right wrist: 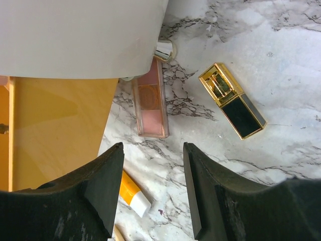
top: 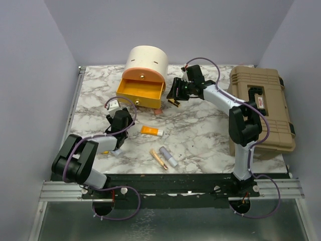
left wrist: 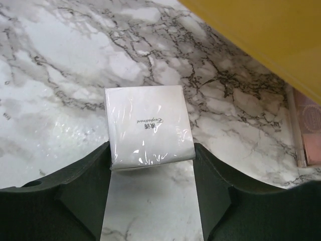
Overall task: Organize the makeup
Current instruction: Pick up the makeup from the center of the board.
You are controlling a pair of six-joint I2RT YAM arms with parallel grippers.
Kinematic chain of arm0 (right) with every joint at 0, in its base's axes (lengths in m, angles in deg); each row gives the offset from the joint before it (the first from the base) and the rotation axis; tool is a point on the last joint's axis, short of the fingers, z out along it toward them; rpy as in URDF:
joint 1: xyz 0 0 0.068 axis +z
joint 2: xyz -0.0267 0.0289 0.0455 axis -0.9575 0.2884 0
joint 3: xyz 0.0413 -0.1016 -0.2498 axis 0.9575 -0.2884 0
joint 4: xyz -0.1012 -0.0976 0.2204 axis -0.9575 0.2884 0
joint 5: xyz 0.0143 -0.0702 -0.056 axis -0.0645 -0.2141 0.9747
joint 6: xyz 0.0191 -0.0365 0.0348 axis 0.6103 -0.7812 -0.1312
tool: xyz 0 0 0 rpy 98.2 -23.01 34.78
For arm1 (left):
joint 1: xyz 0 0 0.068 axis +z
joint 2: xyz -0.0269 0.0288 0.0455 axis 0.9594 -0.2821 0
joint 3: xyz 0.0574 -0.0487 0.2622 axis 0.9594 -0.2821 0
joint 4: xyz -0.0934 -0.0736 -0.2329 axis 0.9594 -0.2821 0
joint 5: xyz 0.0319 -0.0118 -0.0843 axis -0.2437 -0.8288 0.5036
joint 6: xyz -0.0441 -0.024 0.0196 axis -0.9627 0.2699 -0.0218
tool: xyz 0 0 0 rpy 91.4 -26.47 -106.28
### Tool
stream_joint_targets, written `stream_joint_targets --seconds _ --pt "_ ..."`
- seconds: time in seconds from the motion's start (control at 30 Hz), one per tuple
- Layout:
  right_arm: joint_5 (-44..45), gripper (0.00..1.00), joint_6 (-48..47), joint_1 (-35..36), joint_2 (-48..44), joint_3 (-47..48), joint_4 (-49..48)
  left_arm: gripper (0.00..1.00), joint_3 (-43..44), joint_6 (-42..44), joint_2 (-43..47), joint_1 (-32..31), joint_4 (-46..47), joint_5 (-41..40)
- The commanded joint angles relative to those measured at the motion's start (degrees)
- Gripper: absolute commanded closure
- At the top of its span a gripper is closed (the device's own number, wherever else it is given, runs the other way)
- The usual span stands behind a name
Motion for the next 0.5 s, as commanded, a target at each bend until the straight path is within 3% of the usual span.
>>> stream_joint_targets --seconds 0.0,0.13,0.47 --pt "-0.6 0.44 -0.3 0.2 1.4 2.0 0.9 0.65 -2.2 -1.5 5.6 -0.1 -4.7 0.2" --pt "1.1 0.43 0.0 0.2 0.5 2.3 1.3 0.7 -3.8 -3.2 10.2 -0.1 -6.6 2.1" --pt "3.1 0.43 0.0 0.2 -1.1 1.0 1.1 0.71 0.7 0.2 15.4 -0.1 -12.6 3.5"
